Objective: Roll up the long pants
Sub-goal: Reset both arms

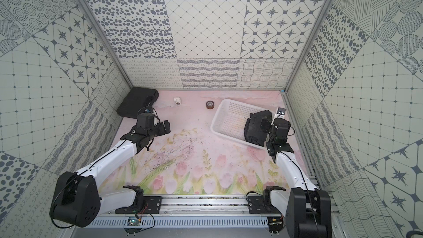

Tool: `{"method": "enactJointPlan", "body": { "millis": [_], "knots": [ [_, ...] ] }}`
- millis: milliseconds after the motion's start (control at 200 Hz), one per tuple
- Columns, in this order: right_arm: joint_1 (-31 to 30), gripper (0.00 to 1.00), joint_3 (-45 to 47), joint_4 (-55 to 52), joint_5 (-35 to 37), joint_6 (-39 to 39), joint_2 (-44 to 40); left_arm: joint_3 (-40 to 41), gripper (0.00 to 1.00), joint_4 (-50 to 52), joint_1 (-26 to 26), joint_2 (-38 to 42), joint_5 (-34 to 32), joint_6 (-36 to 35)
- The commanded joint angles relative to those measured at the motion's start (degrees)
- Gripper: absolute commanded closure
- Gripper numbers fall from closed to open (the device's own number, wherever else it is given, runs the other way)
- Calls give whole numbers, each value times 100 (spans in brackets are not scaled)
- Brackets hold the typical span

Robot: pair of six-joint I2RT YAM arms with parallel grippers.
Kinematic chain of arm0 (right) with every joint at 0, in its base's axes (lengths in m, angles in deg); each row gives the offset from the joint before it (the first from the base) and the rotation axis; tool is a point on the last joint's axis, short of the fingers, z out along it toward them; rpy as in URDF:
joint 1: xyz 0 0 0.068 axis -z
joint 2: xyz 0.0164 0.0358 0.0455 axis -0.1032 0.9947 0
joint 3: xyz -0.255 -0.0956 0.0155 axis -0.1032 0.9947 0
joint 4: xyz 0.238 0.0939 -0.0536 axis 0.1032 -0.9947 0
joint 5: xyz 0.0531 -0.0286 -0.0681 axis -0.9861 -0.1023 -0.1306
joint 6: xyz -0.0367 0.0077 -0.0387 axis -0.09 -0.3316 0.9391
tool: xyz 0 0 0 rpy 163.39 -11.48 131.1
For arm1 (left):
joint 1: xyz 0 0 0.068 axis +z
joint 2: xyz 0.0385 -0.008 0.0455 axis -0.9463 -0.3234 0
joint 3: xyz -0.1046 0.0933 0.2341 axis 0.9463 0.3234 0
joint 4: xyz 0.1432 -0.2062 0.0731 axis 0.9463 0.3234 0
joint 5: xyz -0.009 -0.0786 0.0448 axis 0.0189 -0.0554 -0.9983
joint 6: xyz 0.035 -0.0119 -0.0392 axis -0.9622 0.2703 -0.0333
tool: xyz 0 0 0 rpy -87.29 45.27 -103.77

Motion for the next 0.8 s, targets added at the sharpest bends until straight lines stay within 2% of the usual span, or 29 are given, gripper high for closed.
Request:
{"method": "enactJointPlan", "body": {
  "millis": [0,90,155,275,335,455,510,580,635,680,795],
  "knots": [
    [-9,3,478,1557,-676,-103,461,428,0,-1502,64,-85,121,-1008],
    [-8,4,682,2339,-791,-172,965,704,0,-2123,110,-200,111,-1447],
    [-38,3,772,2771,-783,-170,1221,986,1,-2702,174,-309,307,-1519],
    [-52,4,915,3313,-721,-190,1618,1251,1,-3380,211,-674,728,-1876],
    [-78,4,909,3518,-793,-153,1861,1531,1,-4024,229,-854,744,-1985],
    [-317,4,777,3687,-876,175,2315,1982,1,-5250,535,-1337,1291,-1935],
    [-413,4,683,3858,-767,236,2575,1995,1,-5366,714,-1500,1538,-1790],
    [-474,4,502,3224,-852,379,2426,2003,1,-5745,777,-1814,1562,-1780],
    [-477,3,524,3463,-879,372,2530,1881,1,-5303,892,-1714,1680,-1628],
    [-474,3,484,3249,-903,408,2472,1923,1,-5572,896,-1805,1655,-1664],
    [-475,3,470,3256,-904,411,2470,1836,1,-5336,882,-1779,1361,-1510]
  ]
}}
